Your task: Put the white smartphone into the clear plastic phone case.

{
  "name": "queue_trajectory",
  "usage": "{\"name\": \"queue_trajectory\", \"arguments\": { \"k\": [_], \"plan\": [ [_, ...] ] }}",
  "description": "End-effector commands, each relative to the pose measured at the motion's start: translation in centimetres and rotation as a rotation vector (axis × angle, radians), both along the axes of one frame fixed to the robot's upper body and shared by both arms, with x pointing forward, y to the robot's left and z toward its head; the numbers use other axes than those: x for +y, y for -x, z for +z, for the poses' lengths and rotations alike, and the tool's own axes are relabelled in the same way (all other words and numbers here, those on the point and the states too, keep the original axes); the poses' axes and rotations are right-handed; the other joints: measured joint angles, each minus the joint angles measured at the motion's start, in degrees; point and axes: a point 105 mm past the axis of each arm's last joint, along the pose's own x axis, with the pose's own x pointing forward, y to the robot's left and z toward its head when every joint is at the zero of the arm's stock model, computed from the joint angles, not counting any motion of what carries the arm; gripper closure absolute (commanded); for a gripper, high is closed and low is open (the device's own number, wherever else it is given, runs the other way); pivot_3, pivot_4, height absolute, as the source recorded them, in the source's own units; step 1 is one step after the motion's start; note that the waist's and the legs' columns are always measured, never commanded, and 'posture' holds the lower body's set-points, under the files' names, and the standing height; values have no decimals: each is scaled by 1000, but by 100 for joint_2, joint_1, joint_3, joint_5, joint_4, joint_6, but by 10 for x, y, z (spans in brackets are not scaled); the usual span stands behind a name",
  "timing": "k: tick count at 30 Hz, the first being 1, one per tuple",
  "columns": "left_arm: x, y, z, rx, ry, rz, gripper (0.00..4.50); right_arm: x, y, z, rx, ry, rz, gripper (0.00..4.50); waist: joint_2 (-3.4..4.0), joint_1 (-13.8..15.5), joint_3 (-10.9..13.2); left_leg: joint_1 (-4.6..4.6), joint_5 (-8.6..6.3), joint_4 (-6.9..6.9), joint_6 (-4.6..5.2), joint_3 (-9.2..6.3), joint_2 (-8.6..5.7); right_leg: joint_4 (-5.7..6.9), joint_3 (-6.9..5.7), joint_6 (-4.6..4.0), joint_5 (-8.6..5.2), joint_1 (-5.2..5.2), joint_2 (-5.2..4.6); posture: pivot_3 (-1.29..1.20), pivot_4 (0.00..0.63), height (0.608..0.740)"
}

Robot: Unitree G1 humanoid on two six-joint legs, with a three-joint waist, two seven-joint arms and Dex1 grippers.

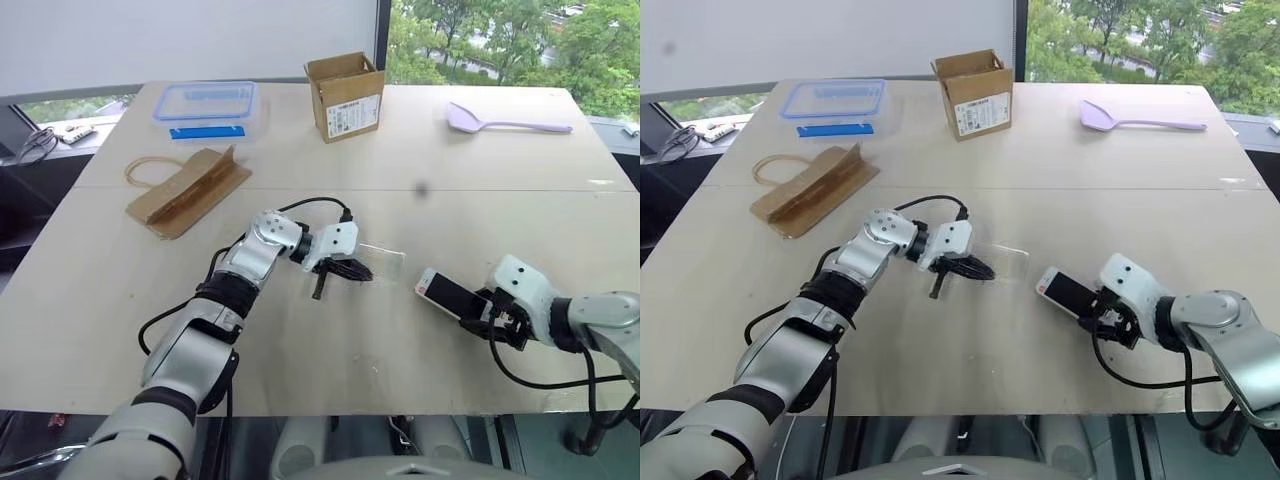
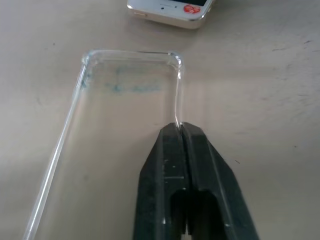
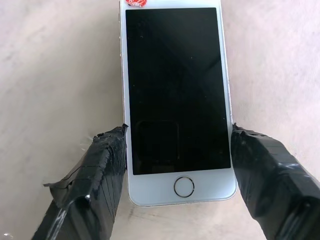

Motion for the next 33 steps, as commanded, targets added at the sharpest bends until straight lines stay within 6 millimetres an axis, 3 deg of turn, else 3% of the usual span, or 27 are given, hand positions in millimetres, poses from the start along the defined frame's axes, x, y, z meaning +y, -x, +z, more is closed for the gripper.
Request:
{"name": "queue_trajectory", "arguments": {
  "k": [1,4,10,20,27,30,33],
  "plan": [
    [16,13,-1,27,-21,51,4483,9,0,24,-119,-62,32,1625,0,-85,0,2,0,-1,0,-7,5,0,5,0,0,0,1,0,150,740],
    [21,25,3,46,-29,136,4483,14,1,33,-164,-103,56,1625,2,-120,1,7,0,-7,0,-15,14,2,14,-2,1,-3,5,0,150,740],
    [8,37,14,44,11,230,4483,18,1,44,-194,-115,103,1625,2,-64,1,8,0,-3,0,-14,17,4,10,3,-2,-1,5,0,150,740],
    [-28,8,10,-11,-5,207,4483,22,-12,68,-264,-61,198,1625,1,-41,2,4,0,1,0,1,0,2,7,3,-2,-1,4,0,150,740],
    [-36,-5,12,-12,51,255,4483,30,-16,78,-284,-56,274,1625,1,-66,3,1,0,-2,0,1,0,-1,8,1,-1,-3,4,0,150,740],
    [-41,4,25,19,155,252,3755,35,-20,80,-292,-71,289,1625,0,-64,4,1,0,2,0,-4,0,1,8,3,-1,-2,2,0,150,740],
    [-42,11,38,-10,237,298,2379,30,-17,81,-286,-81,295,1625,1,-70,4,0,0,1,0,-15,7,0,10,1,0,-3,0,0,150,740]
  ]
}}
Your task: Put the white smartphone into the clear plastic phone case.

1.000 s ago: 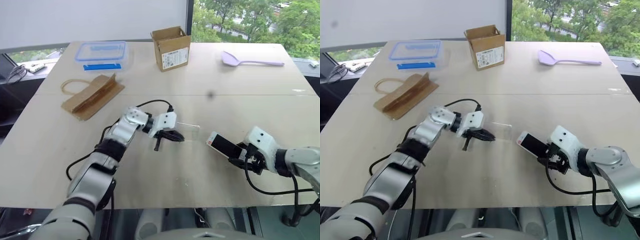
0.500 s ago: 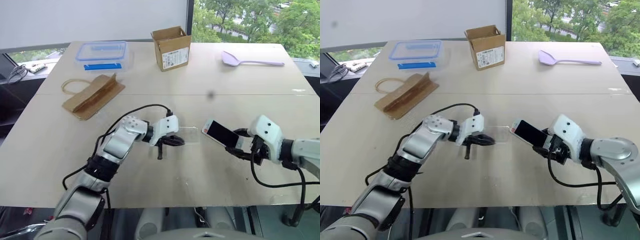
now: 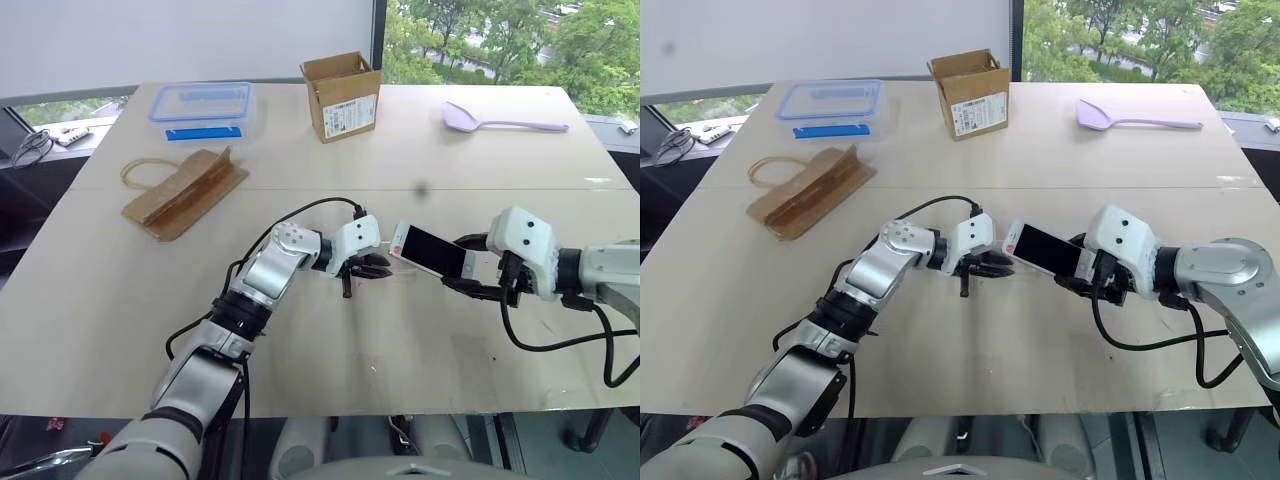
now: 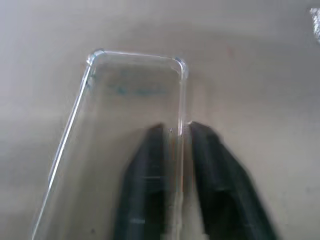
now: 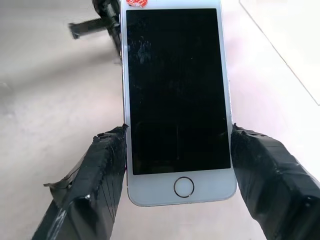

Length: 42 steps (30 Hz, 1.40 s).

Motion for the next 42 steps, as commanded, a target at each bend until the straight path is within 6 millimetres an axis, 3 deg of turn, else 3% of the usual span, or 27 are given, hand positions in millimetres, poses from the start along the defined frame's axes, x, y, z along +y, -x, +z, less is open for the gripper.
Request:
{"name": "queue_trajectory", "arguments": {
  "k": [1,4,6,9,18,27,33,42],
  "plan": [
    [4,7,32,-69,146,65,1960,-1,2,11,-40,-11,31,1625,0,-1,0,0,0,-1,0,-1,2,0,2,-9,5,0,0,0,150,740],
    [31,30,42,-37,216,110,542,-2,-2,9,-20,13,61,1625,2,-63,1,2,0,-6,0,6,8,-2,13,-19,12,-6,0,0,150,740],
    [42,45,42,0,232,121,542,-5,-4,6,-8,30,83,1625,7,-54,4,10,0,-11,0,11,12,1,18,-20,12,-9,4,0,150,740],
    [74,53,22,18,188,219,542,3,-24,-2,-5,64,134,1625,12,-83,3,21,0,-12,0,14,17,6,17,-18,8,-8,8,0,150,740],
    [102,52,7,-38,235,382,542,22,-67,-17,-71,197,275,1625,8,-2,6,7,0,-2,-1,15,11,2,18,-25,14,-10,-3,0,150,740],
    [122,75,7,-24,282,361,542,38,-78,-35,-59,283,362,1625,11,-70,7,9,0,-31,-2,36,14,3,34,-27,14,-32,0,0,150,740],
    [127,81,4,-23,303,403,542,49,-84,-37,-65,266,338,1625,10,-31,7,14,0,-33,-2,35,17,9,35,-29,14,-33,2,0,150,740],
    [130,83,-3,-14,278,407,542,48,-93,-39,-39,312,310,1625,10,-37,7,16,0,-33,-2,37,15,11,36,-31,14,-34,2,0,150,740]
  ]
}}
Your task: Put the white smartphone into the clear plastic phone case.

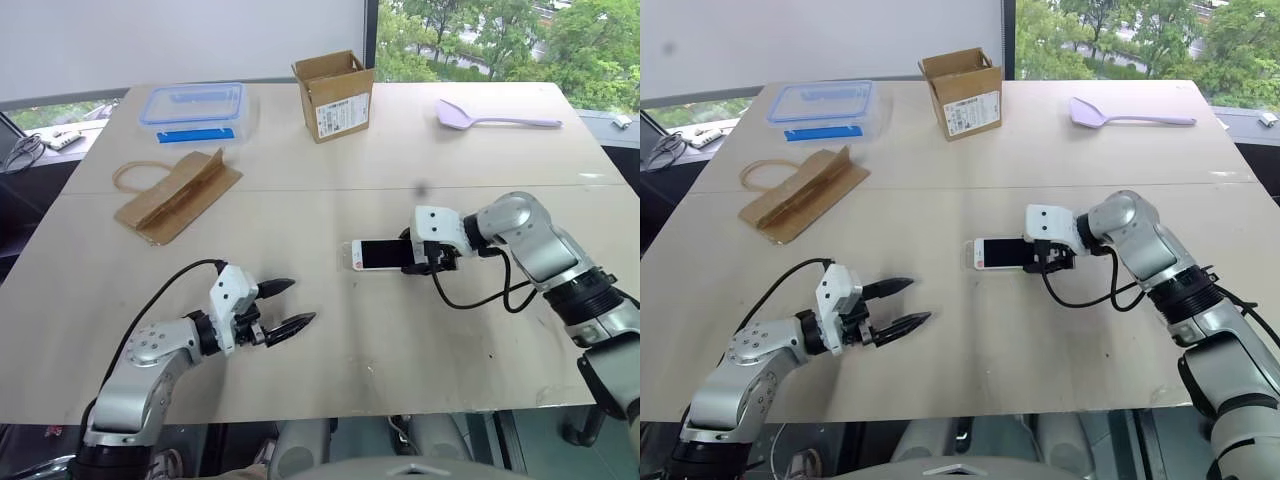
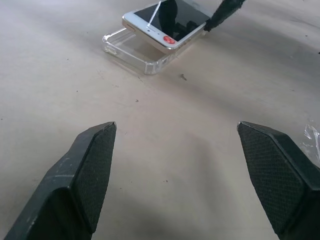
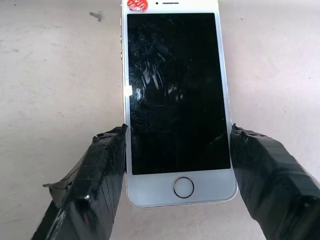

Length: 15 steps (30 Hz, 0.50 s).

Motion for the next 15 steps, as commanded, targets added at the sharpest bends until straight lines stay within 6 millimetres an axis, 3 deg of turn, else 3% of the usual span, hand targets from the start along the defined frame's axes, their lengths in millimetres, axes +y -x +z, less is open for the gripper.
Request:
{"name": "queue_trajectory", "arguments": {
  "k": [1,15],
  "plan": [
    [-3,-2,10,-53,-5,-17,542,-2,-7,6,-26,27,-18,1625,0,0,0,0,0,0,0,1,0,0,0,0,0,0,0,0,150,740],
    [-7,-5,8,-71,-14,-24,542,-8,-4,3,-30,92,-8,1625,0,5,0,0,0,0,0,1,-2,0,1,2,1,1,-1,0,150,740]
  ]
}}
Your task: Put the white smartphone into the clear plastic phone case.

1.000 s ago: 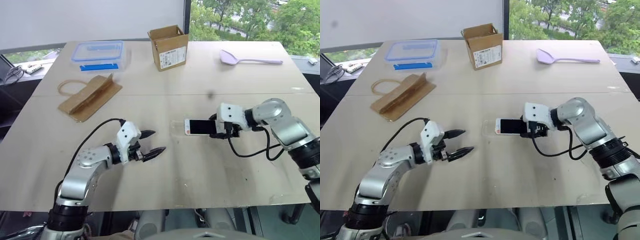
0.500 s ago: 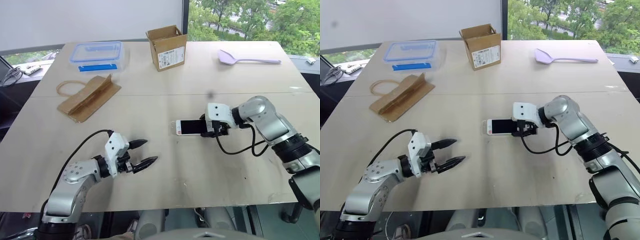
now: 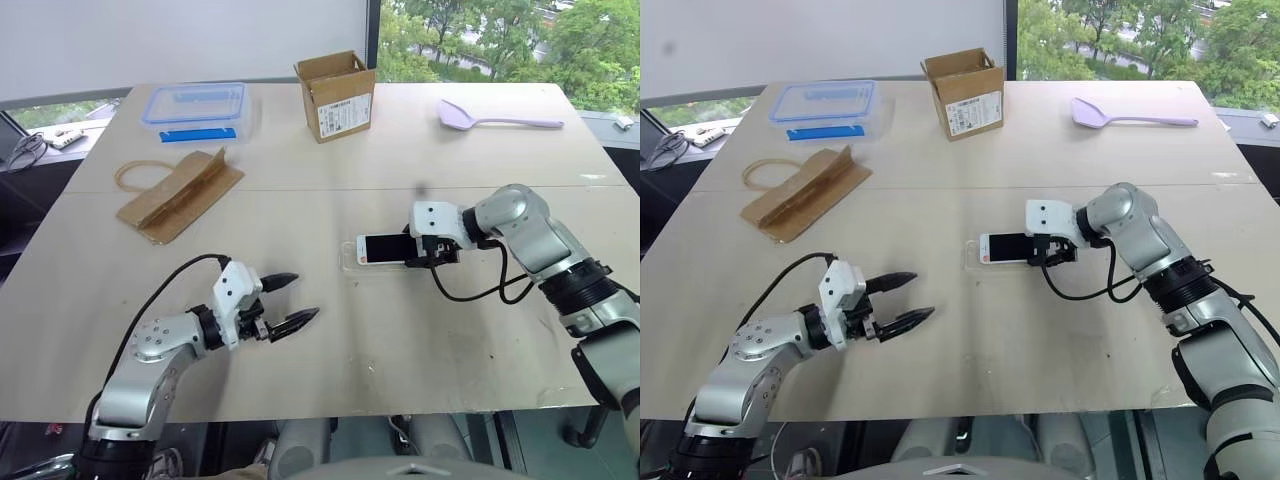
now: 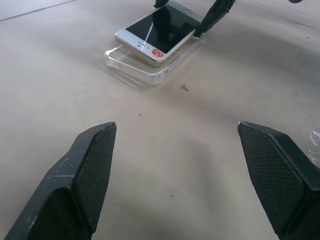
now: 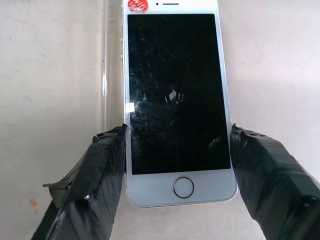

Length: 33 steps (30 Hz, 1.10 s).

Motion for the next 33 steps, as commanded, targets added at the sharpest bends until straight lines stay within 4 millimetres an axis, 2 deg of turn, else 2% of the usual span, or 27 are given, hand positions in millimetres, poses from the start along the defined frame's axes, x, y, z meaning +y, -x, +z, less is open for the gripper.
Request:
{"name": "queue_trajectory", "arguments": {
  "k": [1,14,33],
  "plan": [
    [-1,-2,5,-37,-5,-6,542,-4,4,4,-4,27,-5,1625,0,0,0,0,0,0,0,0,0,0,0,0,0,0,0,0,150,740],
    [-1,-6,1,-44,-22,-9,542,-2,15,13,25,34,-10,1625,1,-2,1,-3,0,-1,0,1,0,-2,0,0,0,-3,-1,0,150,740],
    [-4,-9,-1,-42,-23,-18,542,-6,25,9,34,82,-3,1625,1,-2,1,-5,0,-3,0,1,1,-1,0,0,0,-7,-2,0,150,740]
  ]
}}
